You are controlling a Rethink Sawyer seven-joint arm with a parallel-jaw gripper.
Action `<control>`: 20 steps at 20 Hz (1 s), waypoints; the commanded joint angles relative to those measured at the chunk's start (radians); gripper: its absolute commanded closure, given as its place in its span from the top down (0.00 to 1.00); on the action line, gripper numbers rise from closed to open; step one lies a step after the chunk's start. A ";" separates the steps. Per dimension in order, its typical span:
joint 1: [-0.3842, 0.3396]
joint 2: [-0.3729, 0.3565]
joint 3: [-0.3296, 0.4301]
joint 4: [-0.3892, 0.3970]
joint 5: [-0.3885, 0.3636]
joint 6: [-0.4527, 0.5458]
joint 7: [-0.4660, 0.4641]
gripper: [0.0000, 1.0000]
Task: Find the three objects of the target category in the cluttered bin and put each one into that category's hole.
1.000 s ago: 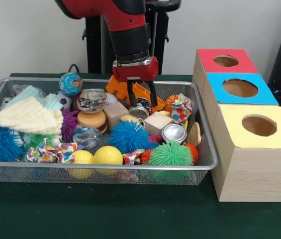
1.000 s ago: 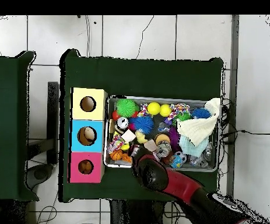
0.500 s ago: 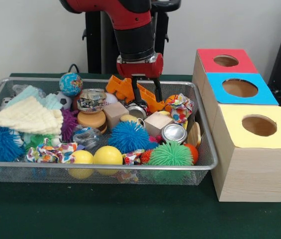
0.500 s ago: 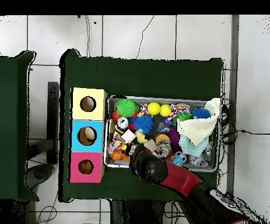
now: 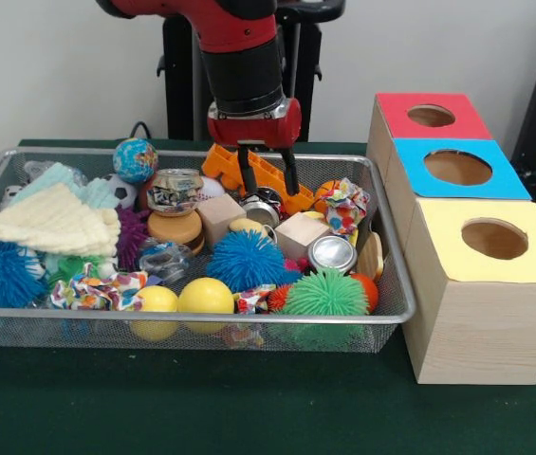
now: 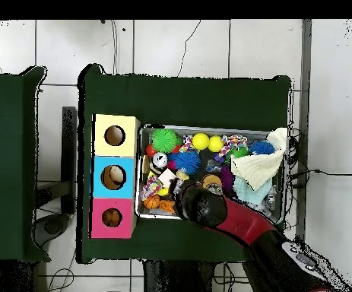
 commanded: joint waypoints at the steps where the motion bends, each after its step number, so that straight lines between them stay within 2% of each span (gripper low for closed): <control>1: -0.002 0.008 -0.021 -0.185 0.047 0.098 0.114 1.00; 11: 0.011 0.013 -0.025 -0.190 0.041 0.066 0.134 1.00; 15: 0.013 0.041 -0.023 -0.191 0.027 0.017 0.137 1.00; 20: 0.040 0.109 -0.045 -0.210 0.006 -0.052 0.140 1.00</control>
